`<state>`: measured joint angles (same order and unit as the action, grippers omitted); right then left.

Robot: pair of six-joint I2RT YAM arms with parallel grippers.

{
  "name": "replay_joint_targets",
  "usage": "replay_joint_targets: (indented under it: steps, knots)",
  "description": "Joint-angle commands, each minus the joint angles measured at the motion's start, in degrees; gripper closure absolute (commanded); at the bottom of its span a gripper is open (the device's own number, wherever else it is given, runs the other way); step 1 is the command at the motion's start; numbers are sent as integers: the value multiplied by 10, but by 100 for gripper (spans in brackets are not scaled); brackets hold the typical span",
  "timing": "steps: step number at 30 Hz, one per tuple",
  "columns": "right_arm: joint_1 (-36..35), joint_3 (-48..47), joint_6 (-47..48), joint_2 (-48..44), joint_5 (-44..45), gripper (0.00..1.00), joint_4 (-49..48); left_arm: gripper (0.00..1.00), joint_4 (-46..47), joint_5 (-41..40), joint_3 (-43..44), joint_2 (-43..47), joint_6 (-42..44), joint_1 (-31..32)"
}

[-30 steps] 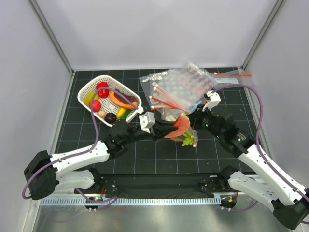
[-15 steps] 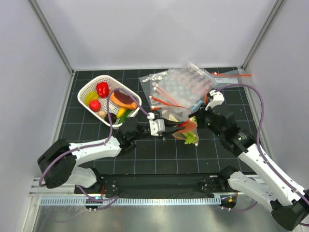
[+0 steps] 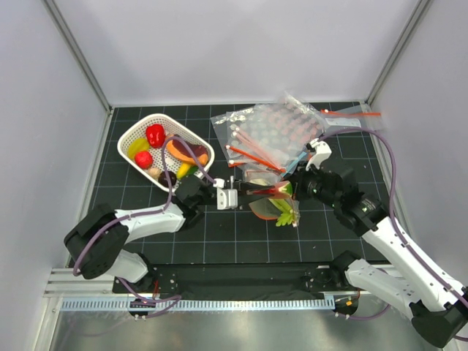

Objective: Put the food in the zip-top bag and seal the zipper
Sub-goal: Place the fake fruit in the zipper food storage bag.

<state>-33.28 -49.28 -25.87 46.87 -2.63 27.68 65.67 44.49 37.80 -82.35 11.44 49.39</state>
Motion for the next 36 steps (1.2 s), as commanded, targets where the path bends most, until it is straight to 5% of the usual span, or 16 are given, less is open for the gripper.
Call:
replay_joint_targets:
  steps: [1, 8, 14, 28, 30, 31, 33, 34, 36]
  knots:
    - [-15, -69, -2, 3, -81, 99, 20, 100, 53, 43, -15, 10, 12, -8]
    - [-15, -122, 5, 40, -154, 99, 46, 100, 49, 110, -29, 96, -26, -6]
    - [-14, -142, 9, 60, -249, 99, 45, 100, -36, 107, -48, 136, 31, -3]
    - [-15, -155, 43, 42, -131, 99, 102, 100, -259, 15, -5, 148, 106, -5]
    - [-15, -152, 42, 42, -121, 99, 98, 88, -281, -1, -2, 149, 106, -5]
    - [-14, -151, 42, 42, -120, 99, 96, 67, -281, -23, -4, 148, 108, -5]
    - [-14, -148, 38, 43, -122, 99, 91, 54, -277, -48, -11, 151, 106, -5]
    - [-15, -147, 37, 43, -122, 99, 91, 39, -269, -60, -14, 152, 100, -5]
    - [-15, -145, 35, 44, -120, 99, 89, 34, -256, -84, -19, 158, 90, -5]
